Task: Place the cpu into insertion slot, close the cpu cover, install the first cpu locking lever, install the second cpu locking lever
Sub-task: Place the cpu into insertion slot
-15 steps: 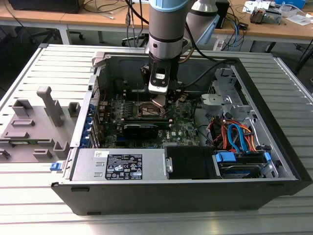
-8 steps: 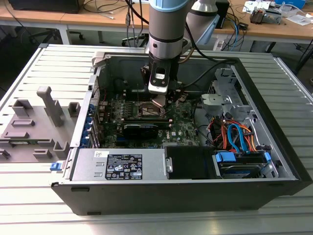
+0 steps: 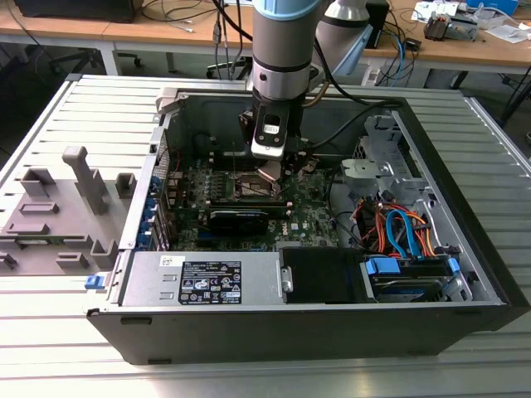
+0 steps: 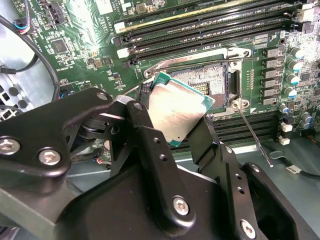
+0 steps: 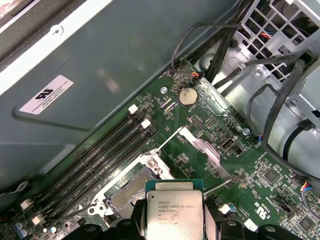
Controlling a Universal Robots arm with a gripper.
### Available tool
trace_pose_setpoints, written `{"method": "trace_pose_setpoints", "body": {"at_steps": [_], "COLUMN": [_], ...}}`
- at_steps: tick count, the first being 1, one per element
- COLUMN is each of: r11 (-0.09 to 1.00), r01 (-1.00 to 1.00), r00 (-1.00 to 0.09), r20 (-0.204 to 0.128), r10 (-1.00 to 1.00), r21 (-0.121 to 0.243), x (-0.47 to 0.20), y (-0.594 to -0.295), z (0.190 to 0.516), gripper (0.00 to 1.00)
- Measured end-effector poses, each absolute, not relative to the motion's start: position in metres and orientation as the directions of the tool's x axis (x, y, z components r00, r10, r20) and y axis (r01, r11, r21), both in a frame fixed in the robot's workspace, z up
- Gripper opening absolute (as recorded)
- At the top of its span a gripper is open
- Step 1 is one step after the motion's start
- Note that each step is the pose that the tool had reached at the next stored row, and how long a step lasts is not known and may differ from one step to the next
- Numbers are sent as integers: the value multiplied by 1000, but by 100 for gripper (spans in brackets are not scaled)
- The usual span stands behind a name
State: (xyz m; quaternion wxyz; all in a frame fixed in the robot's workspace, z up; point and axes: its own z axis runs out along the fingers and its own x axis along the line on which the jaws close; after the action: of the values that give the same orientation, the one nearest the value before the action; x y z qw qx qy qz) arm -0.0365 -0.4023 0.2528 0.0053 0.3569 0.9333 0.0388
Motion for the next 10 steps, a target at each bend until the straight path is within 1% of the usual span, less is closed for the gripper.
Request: {"method": "trace_pose_setpoints", "body": {"at_steps": [10], "r11": [738], "r01": [671], "r00": [-741], "r20": [18], "r10": [671], "r21": [76], "x": [-37], "y": [-402], "z": [253], "gripper": [55]}}
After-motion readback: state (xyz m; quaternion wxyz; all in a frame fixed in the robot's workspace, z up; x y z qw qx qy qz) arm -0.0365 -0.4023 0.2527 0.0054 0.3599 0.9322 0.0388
